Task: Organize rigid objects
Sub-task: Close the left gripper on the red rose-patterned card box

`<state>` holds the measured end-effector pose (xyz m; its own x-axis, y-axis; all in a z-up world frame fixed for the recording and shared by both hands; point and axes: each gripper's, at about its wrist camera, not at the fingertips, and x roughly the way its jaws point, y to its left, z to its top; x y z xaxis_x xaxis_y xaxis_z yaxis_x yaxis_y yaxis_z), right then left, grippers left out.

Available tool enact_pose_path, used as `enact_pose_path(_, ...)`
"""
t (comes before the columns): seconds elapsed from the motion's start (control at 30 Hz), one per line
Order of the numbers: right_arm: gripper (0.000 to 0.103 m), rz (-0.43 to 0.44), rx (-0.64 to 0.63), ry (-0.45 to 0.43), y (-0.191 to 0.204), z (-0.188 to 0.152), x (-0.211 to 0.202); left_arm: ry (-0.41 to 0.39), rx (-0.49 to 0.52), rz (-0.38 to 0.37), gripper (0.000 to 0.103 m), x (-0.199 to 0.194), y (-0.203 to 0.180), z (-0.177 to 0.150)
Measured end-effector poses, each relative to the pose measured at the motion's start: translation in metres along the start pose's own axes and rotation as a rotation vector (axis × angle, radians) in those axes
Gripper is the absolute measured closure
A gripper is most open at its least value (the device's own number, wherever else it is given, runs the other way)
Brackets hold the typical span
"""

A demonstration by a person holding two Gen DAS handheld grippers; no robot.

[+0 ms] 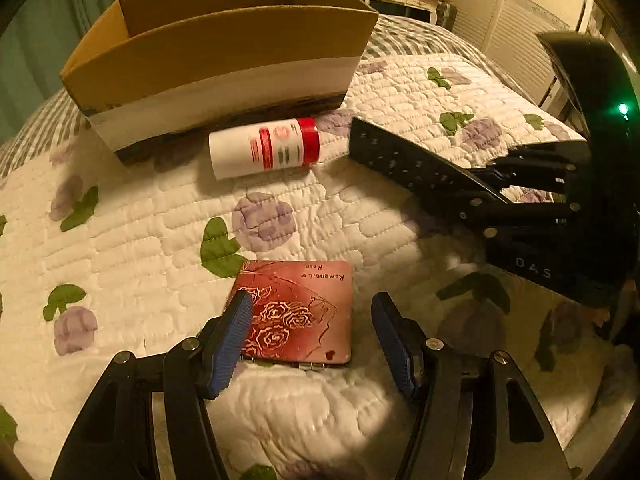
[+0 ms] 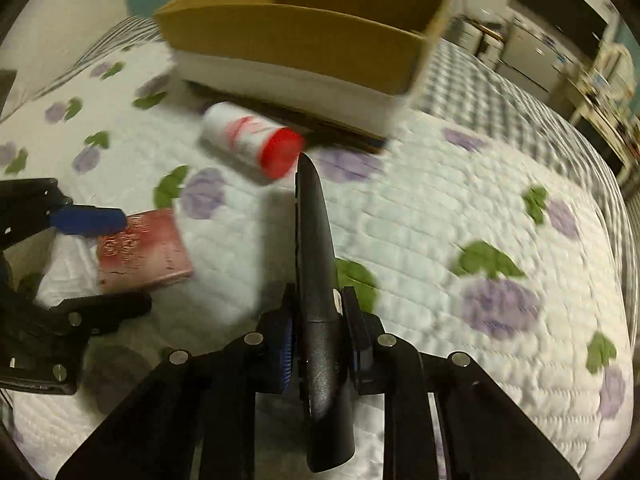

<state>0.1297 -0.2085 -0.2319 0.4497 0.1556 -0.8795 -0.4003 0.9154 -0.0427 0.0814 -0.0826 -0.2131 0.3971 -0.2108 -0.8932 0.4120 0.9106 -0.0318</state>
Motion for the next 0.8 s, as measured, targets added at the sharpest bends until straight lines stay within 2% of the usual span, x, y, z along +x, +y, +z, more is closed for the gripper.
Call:
enact_pose_path(0.07, 0.083, -0.001, 0.006, 0.000, -0.001, 0.000, 0.001, 0.016, -0.017, -0.006, 0.038, 0.004, 0.006, 0.004)
enact_pose_path(0.1, 0.083, -0.011, -0.003, -0.001, 0.001, 0.001, 0.002, 0.025, -0.026, 0.013, 0.037, 0.007, 0.010, 0.007)
enact_pose_path(0.23, 0.083, -0.041, -0.026, -0.002, 0.006, 0.002, 0.007, 0.070, -0.056, 0.006, 0.028, 0.023, 0.020, 0.015)
enact_pose_path(0.3, 0.083, -0.042, -0.026, 0.000, 0.006, 0.001, 0.009, 0.121, -0.081, -0.013, 0.027, 0.037, 0.024, 0.016)
enact_pose_path(0.4, 0.083, -0.041, -0.023, -0.001, 0.005, -0.001, 0.011, 0.128, -0.142, -0.058, 0.027, 0.043, 0.036, 0.017)
enact_pose_path(0.57, 0.083, -0.044, -0.013, -0.013, 0.007, -0.003, 0.008, 0.080, -0.183, -0.084, 0.030, 0.032, 0.043, 0.010)
enact_pose_path(0.8, 0.083, -0.069, 0.033, -0.037, 0.011, -0.005, 0.001, -0.008, -0.230, -0.063, 0.031, -0.003, 0.054, -0.010)
